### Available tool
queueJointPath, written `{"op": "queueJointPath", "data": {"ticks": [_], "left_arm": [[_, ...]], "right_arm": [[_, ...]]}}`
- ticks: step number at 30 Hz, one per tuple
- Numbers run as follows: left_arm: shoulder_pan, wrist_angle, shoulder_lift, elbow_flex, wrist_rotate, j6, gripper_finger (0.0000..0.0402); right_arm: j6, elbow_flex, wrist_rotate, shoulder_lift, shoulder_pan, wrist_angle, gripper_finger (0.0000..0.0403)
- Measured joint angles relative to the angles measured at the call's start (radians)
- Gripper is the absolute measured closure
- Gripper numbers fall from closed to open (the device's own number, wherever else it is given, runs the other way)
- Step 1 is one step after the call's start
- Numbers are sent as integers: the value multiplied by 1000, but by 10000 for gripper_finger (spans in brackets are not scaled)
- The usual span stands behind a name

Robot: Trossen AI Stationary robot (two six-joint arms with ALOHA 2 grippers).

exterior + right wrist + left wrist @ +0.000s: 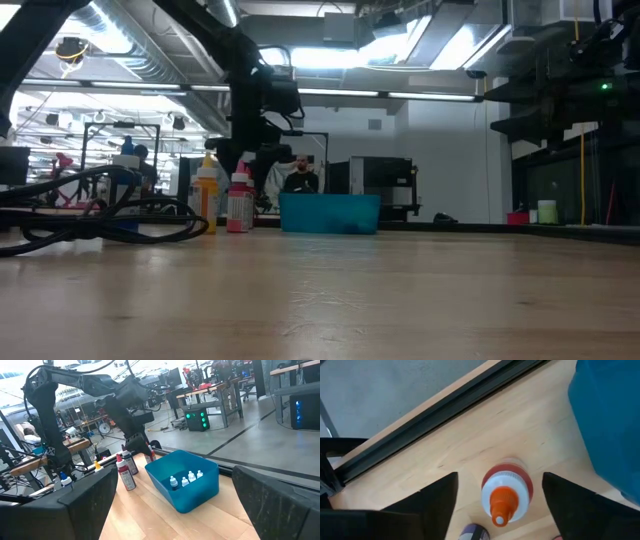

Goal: Pick & Place food coloring
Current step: Put the large orange food coloring bottle into the blue container

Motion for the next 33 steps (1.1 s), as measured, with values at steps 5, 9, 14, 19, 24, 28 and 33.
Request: {"op": "queueJointPath", "data": {"ticks": [5,9,14,19,24,28,33], "left_arm": [[-1,0,0,0,0,-3,170],[0,0,0,0,0,-5,202],[-1,-1,0,0,0,-26,238],[-1,3,-3,1,12,-27,274],[-1,-6,-3,7,41,-29,283],[-3,-45,0,40,72,-28,273],[-2,-87,0,134,106,-12,282]], "right_arm": [[0,0,0,0,0,0,11],[-1,0,0,0,0,0,11],[-1,0,0,0,0,0,11],[-1,0,0,0,0,0,11],[0,0,0,0,0,0,11],[-1,0,0,0,0,0,11],[-1,0,0,0,0,0,11]]}}
